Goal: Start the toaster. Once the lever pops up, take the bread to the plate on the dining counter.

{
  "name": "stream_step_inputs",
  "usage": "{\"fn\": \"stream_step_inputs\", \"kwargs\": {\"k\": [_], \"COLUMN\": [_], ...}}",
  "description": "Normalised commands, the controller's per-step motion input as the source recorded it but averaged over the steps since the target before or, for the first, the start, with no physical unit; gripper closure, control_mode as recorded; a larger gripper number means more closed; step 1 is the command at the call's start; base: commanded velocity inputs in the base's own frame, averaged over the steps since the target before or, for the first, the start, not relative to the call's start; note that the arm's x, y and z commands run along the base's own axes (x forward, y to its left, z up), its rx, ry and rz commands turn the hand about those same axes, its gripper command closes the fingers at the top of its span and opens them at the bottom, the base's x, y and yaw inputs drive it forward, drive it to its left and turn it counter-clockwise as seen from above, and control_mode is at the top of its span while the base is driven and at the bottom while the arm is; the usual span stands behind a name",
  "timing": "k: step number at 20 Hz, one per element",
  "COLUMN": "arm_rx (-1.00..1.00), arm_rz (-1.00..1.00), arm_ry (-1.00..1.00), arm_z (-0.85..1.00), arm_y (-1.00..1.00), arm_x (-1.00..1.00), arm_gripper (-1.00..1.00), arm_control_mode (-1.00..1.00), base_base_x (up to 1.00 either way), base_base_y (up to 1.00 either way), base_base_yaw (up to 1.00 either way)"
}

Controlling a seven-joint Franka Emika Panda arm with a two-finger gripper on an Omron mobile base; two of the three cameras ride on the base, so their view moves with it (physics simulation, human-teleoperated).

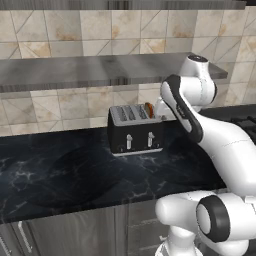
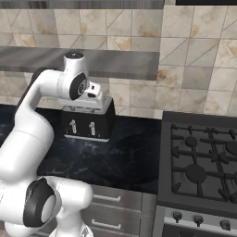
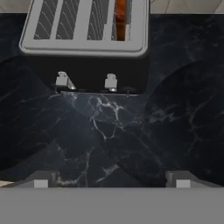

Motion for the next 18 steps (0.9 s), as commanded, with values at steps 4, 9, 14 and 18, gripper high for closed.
{"fn": "stream_step_inputs", "kwargs": {"k": [4,9,14,18], "arm_rx": [-0.03,-0.05,-0.03,-0.01], "arm_rz": [0.0,0.0,0.0,0.0], "arm_ry": [-0.05,-0.11,-0.13,-0.11], "arm_z": [-0.32,-0.44,-0.41,-0.35], "arm_y": [0.0,0.0,0.01,0.01], "arm_x": [0.13,0.01,0.0,0.0], "arm_gripper": [-1.0,-1.0,-1.0,-1.0], "arm_control_mode": [-1.0,-1.0,-1.0,-1.0], "base_base_x": [0.0,0.0,0.0,0.0], "base_base_y": [0.0,0.0,0.0,0.0], "base_base_yaw": [0.0,0.0,0.0,0.0]}}
